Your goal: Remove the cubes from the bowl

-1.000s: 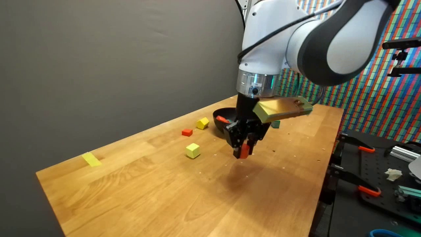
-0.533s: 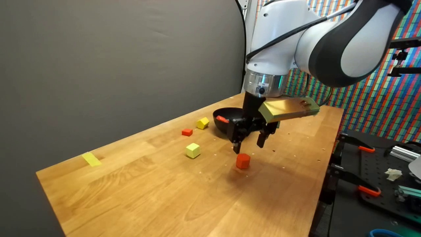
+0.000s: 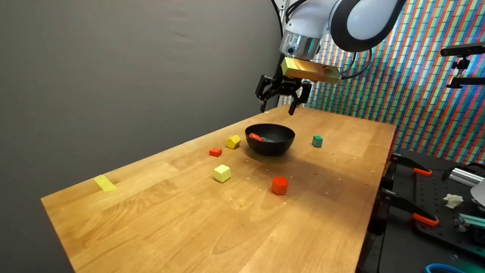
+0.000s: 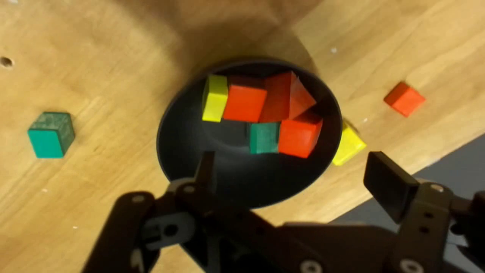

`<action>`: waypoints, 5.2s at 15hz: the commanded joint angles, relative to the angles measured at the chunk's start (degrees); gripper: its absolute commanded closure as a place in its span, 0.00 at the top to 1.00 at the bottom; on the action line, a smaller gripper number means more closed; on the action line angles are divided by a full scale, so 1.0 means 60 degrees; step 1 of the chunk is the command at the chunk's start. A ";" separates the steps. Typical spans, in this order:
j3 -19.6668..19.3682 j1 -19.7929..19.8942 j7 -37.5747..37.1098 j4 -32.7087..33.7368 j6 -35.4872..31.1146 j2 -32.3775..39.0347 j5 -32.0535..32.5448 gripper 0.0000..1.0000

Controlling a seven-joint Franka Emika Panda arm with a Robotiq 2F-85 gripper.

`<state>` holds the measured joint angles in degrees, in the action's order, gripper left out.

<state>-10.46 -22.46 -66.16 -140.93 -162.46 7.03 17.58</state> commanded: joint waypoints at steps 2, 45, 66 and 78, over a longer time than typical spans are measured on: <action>0.1285 0.1396 0.0725 0.1521 -0.0101 0.1212 -0.1850 1.00; 0.1139 0.1636 0.1934 0.4044 0.1558 0.4595 -0.3844 0.06; 0.0584 0.1270 0.1404 0.3965 0.3856 0.3049 -0.1399 1.00; 0.1018 0.2180 0.2418 0.4323 0.2175 0.4527 -0.2530 0.95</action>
<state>-5.47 -10.64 -54.79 -117.21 -147.56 31.92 4.56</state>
